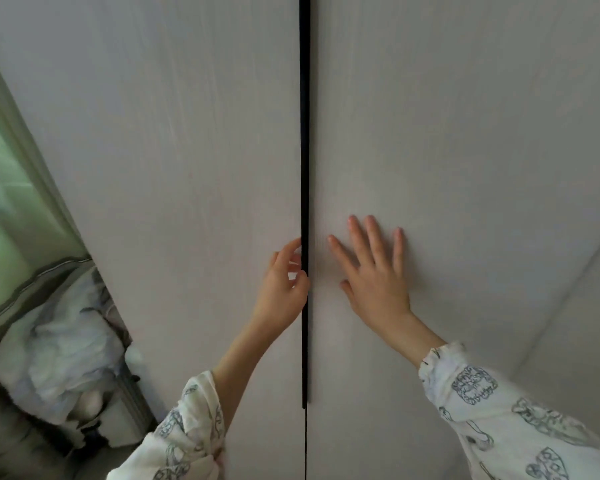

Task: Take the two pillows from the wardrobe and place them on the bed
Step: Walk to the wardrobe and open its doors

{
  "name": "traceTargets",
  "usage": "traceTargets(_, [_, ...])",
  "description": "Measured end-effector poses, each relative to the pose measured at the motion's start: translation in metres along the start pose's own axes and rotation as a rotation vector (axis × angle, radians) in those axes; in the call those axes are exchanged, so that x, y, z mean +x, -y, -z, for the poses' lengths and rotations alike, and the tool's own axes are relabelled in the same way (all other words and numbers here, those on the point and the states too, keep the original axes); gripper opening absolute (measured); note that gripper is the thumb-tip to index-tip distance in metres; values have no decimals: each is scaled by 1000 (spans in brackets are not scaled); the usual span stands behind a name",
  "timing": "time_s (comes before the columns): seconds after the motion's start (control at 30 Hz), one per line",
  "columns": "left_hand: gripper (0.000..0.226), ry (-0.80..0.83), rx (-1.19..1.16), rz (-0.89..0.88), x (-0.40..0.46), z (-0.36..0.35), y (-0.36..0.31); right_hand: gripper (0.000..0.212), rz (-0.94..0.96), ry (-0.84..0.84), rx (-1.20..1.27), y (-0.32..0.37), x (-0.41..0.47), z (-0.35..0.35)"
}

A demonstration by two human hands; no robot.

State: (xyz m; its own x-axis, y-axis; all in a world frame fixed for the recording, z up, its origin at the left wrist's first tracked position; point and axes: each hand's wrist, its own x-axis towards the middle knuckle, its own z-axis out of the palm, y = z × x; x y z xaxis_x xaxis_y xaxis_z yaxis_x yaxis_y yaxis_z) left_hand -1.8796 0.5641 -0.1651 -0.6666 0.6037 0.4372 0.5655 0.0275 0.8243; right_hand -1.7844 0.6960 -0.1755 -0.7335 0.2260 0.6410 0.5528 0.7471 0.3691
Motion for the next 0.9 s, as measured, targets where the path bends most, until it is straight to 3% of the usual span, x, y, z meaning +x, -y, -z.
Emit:
traceTargets(0.23, [48, 151, -188, 86, -3, 18, -8, 93, -78, 154, -45, 9, 1, 18])
traceTargets(0.47, [49, 148, -269, 29, -51, 35, -13, 86, -121, 296, 117, 13, 3, 41])
traceTargets(0.63, [50, 102, -186, 18, -93, 54, -21, 76, -161, 415, 238, 25, -14, 61])
traceTargets(0.7, [48, 84, -160, 44, -107, 63, -25, 70, -232, 542, 507, 35, -36, 69])
traceTargets(0.8, [47, 49, -131, 81, -127, 78, -31, 54, -363, 750, 1205, 59, -62, 93])
traceTargets(0.9, [45, -4, -138, 96, -150, 92, -40, 47, -378, 728, 1522, 86, -80, 127])
